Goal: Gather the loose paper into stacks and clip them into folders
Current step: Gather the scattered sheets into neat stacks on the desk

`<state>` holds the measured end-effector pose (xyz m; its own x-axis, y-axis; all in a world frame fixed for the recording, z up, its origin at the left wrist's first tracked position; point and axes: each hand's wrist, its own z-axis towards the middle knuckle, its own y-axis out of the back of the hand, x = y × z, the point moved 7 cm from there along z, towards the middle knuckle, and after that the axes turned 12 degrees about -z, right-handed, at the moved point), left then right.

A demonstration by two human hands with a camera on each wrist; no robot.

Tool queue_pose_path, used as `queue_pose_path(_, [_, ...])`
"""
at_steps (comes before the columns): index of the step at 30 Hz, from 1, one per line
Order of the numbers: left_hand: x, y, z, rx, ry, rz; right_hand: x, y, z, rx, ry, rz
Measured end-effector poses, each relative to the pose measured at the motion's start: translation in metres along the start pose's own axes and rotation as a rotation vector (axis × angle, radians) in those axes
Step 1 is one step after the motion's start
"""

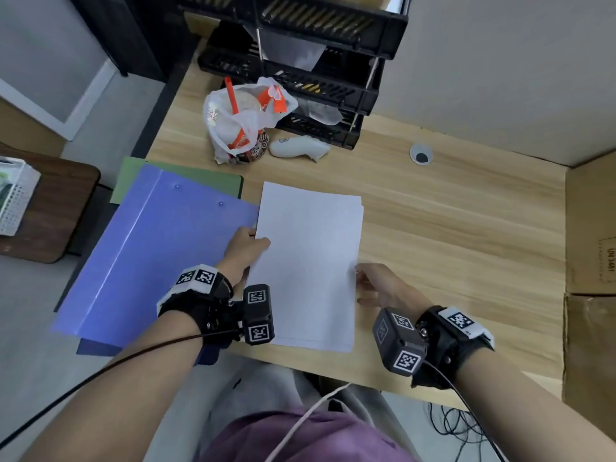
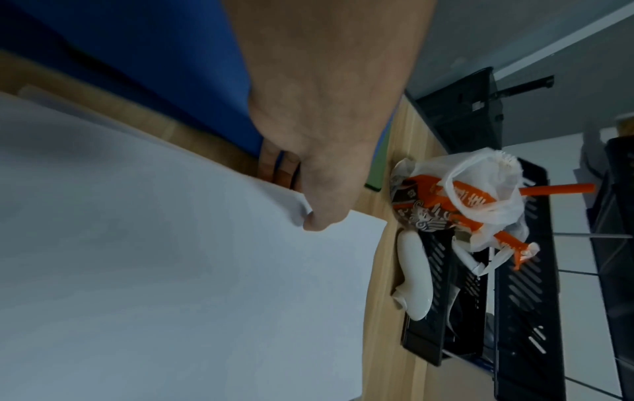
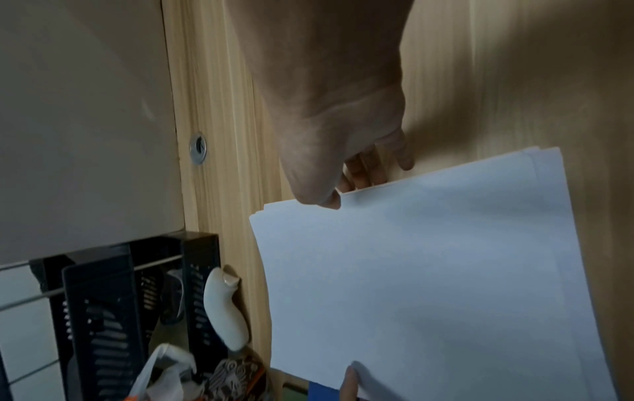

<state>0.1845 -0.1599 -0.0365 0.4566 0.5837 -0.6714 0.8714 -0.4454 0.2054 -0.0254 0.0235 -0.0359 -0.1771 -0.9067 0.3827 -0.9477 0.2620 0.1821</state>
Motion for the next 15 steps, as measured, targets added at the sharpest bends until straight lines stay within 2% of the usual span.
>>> queue_pose_path(6, [-0.005,-0.027,-0.007,0.008,-0.166,0.022,-0.016,0.018,0.0,-0.073,0.008,0.102])
queue_pose_path(8, [-0.008,-0.036,-0.014,0.087,-0.201,-0.041,-0.022,0.022,0.0,-0.09,0.0,0.123])
queue_pose_path(11, [-0.007,-0.054,-0.026,0.259,-0.146,-0.137,-0.022,0.023,-0.003,-0.056,0.036,0.115])
queue_pose_path(15, [-0.015,-0.065,-0.043,0.33,-0.189,-0.234,-0.022,0.033,-0.007,-0.07,0.143,0.155])
